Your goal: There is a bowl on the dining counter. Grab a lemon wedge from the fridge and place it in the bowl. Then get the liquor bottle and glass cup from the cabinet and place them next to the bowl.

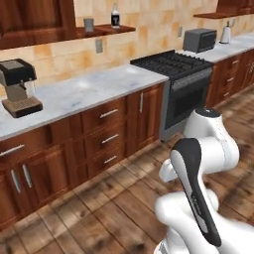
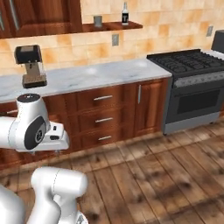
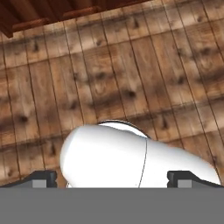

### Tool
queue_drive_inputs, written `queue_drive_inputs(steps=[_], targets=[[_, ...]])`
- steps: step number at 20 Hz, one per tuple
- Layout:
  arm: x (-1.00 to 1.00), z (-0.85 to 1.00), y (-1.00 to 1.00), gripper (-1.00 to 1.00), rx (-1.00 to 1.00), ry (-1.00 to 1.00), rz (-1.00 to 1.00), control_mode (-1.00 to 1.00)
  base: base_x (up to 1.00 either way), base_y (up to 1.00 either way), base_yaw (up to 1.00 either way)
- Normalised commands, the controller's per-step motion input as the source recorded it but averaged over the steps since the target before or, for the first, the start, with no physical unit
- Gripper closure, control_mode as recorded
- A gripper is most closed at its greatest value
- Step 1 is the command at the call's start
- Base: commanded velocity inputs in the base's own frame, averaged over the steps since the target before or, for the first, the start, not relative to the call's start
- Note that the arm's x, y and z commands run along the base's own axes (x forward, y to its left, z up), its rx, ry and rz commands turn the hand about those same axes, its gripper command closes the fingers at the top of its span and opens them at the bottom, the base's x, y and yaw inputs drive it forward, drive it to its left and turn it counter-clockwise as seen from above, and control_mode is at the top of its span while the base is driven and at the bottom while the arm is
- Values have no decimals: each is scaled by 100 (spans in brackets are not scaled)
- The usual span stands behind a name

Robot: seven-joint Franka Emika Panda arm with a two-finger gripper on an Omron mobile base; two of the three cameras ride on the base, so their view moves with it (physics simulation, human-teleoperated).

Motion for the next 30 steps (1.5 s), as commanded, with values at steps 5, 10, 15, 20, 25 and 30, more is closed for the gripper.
queue_drive_inputs(steps=[5, 10, 15, 20, 25, 30], targets=[[0, 0, 0, -100, 0, 0, 0, 100, 100, -19, -4], [0, 0, 0, -100, 0, 0, 0, 100, 100, -71, 11], [0, 0, 0, -100, 0, 0, 0, 100, 100, -62, 24], [0, 0, 0, -100, 0, 0, 0, 100, 100, -47, 35], [0, 0, 0, -100, 0, 0, 0, 100, 100, -34, 42], [0, 0, 0, -100, 0, 0, 0, 100, 92, -42, 41]])
